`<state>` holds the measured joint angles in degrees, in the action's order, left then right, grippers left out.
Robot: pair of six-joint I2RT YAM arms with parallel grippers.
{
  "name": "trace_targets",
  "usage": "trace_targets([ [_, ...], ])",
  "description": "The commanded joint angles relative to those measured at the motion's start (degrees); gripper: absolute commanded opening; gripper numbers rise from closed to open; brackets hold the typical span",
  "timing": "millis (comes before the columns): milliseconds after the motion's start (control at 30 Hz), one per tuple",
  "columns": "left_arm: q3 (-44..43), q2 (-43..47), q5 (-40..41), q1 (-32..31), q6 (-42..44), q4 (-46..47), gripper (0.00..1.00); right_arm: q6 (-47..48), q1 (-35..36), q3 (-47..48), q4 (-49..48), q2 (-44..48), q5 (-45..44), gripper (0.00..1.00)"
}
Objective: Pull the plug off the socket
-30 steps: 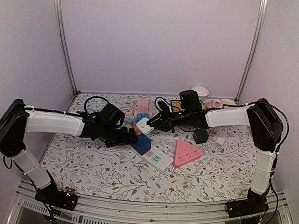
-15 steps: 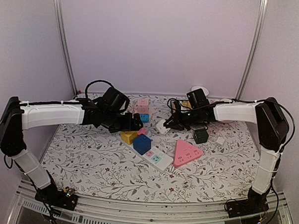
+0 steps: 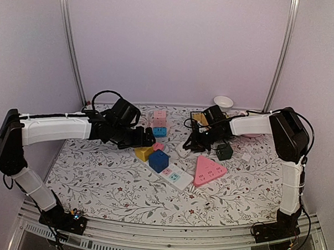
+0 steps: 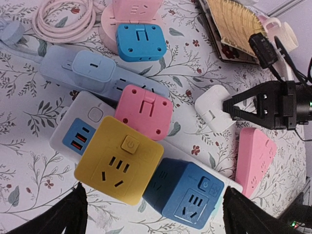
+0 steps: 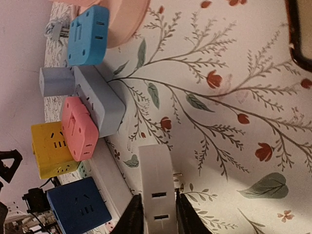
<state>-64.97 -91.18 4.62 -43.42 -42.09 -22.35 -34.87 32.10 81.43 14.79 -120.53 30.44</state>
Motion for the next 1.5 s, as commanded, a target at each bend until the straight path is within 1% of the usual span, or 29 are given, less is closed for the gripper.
trace_targets([
  [0,1.44,2.12,0.62,0.69,-0.51,-0.33,0.97,0.83,-0.35,2.0,1.52,-0.93,-0.51,0.31],
  [133,1.94,2.4,0.69,0.72,-0.63,0.02,0.97,1.83,-0.45,2.01,3.58,-0.23,-2.72,0.5],
  [200,2.04,2.41,0.61,0.7,-0.63,0.15,0.97,2.53,-0.47,2.05,4.56,0.36,-3.93,0.58],
  [400,1.89,2.24,0.72,0.81,-0.37,0.27,0.97,4.39,-0.43,2.8,7.83,3.06,-8.9,0.74],
  [533,1.71,2.23,1.24,1.01,-0.9,-0.01,0.97,5.7,-0.37,2.36,8.97,5.92,-12.02,0.85],
  [600,1.82,2.23,1.33,1.39,-1.42,-0.38,0.97,6.46,0.21,2.14,9.17,7.43,-13.34,0.89],
  [767,2.59,1.97,0.84,2.73,-2.74,-1.11,0.97,10.58,4.01,2.93,9.83,10.04,-17.19,0.93],
  [1000,4.3,1.44,0.12,4.62,-4.34,-0.51,0.97,17.03,12.52,5.78,10.33,10.3,-21.8,0.95],
  [1167,4.79,0.33,0.26,5.88,-4.81,-0.06,0.97,20.99,17.97,9.02,11.45,8.03,-24.6,0.95],
  [1467,5.39,-1.37,-0.82,7.3,-3.47,1.55,0.97,24.3,23.86,16.21,16.91,1.26,-30.63,0.94],
])
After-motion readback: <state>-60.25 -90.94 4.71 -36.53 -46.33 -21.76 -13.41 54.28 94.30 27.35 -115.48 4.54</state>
